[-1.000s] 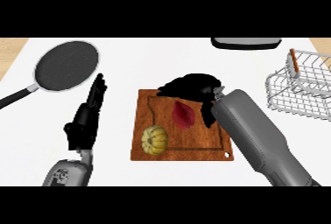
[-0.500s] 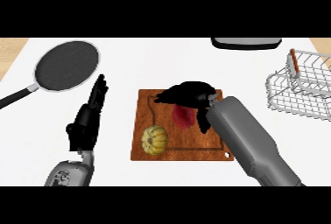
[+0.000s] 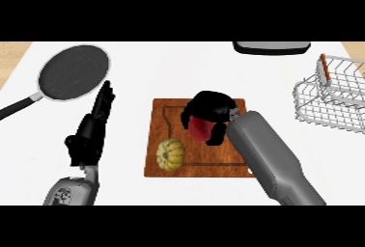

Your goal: Pick the pear from the cutting board and place it in the tiered basket

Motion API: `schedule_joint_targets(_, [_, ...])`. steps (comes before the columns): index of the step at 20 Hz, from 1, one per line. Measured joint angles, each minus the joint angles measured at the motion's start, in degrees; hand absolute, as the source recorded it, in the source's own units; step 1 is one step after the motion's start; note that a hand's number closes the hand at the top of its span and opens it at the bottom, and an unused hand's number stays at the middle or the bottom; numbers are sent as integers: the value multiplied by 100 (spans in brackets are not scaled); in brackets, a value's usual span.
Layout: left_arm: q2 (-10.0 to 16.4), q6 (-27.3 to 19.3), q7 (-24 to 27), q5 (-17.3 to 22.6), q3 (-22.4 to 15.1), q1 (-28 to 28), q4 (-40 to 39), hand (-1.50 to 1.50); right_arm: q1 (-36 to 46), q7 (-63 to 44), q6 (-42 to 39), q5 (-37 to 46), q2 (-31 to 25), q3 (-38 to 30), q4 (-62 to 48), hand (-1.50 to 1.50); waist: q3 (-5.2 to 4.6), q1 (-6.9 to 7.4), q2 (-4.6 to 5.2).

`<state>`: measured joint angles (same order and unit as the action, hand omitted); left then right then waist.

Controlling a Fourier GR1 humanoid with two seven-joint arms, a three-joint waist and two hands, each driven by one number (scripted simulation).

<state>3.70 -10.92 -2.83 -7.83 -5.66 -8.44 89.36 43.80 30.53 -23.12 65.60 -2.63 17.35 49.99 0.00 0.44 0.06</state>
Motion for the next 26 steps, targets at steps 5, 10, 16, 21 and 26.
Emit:
schedule_joint_targets(5, [-35,5,104,5,28,66,-65,0,-132,-357,554,253,32,-85,26,150,1,-42,-30])
schedule_joint_targets(10, [61,-96,104,15,227,218,-46,0,-674,-2182,568,570,-517,-683,-103,150,-20,-410,-167])
schedule_joint_targets(16, [35,-154,78,0,242,298,-12,0,-1388,-4310,636,920,-670,-1128,489,150,-25,-514,-195])
schedule_joint_targets(21, [-4,-166,71,-35,185,340,24,0,-1893,-5643,288,1170,-610,-1180,1959,150,-20,-472,-169])
schedule_joint_targets(26, [-25,-174,46,-69,151,311,34,0,-2142,-6514,-454,1285,-666,-1247,3859,150,-17,-427,-149])
